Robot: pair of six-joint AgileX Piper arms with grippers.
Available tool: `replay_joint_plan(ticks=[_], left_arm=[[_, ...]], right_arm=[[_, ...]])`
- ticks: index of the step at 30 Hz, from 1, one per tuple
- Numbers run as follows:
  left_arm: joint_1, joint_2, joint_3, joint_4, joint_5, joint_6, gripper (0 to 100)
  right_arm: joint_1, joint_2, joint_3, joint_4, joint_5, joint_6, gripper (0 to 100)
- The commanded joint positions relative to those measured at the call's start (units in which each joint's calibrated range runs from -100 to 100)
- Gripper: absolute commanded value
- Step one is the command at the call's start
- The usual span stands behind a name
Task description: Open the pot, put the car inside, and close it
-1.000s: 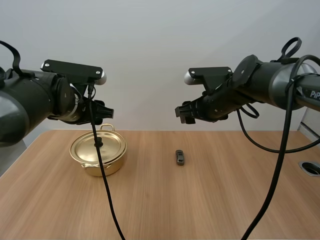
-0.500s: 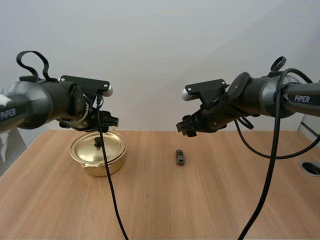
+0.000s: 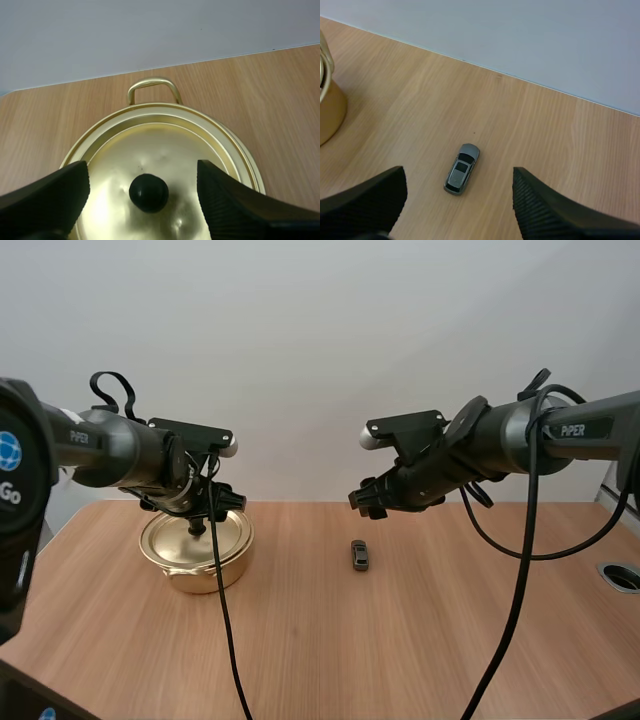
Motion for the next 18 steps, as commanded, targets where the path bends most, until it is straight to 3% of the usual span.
replay_joint_plan(ticks=[1, 18], left_arm=[[0.04, 1.6, 0.1, 0.0, -2.0, 0.1, 100], [0.04, 7.3, -0.1, 0.8, -5.2, 0.1, 100]], right_arm=[[0.0, 0.0, 0.0, 0.6, 0.0, -0.8, 100], [0.0, 0.0, 0.0, 1.3, 0.3, -2.4, 100]])
